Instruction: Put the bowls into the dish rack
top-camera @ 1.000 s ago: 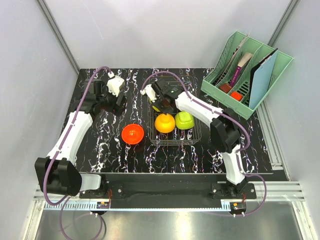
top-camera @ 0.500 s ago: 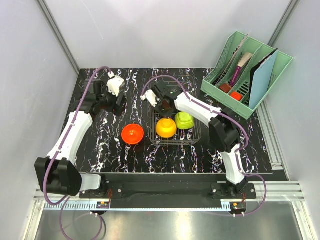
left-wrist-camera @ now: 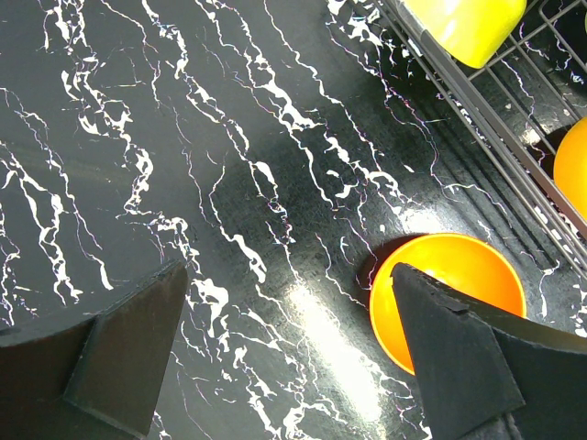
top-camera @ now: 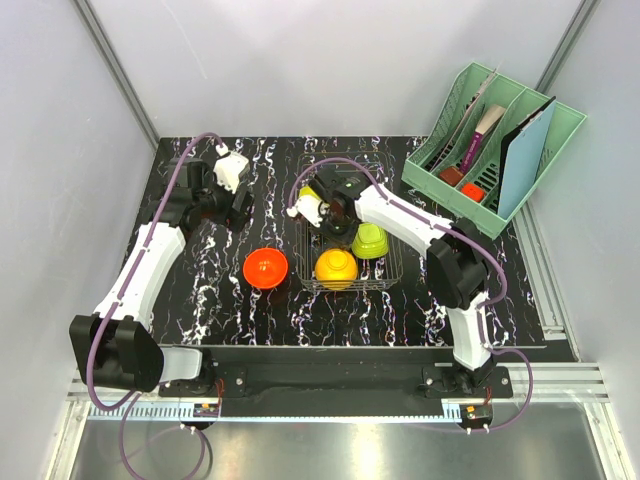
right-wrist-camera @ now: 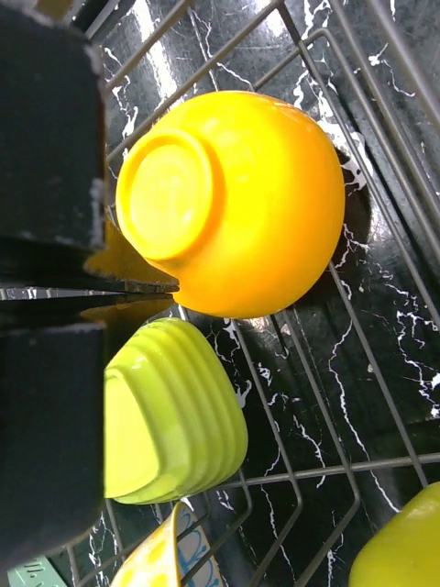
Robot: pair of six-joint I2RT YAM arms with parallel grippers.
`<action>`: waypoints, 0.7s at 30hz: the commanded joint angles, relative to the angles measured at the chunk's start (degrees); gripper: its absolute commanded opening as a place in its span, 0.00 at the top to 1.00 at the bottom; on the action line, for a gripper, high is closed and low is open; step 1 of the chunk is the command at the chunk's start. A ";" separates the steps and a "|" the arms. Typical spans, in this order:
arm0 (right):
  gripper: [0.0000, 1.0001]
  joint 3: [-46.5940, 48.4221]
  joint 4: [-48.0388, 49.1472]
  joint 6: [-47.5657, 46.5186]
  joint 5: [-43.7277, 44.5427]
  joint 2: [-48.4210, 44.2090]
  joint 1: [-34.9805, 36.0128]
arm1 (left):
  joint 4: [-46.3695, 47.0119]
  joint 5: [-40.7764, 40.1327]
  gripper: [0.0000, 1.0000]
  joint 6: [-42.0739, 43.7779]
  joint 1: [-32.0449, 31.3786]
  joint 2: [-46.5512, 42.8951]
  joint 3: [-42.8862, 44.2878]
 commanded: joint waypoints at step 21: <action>1.00 5.98 2.54 4.46 -6.34 2.26 5.13 | 1.78 1.99 0.01 -0.13 0.27 -1.49 -0.21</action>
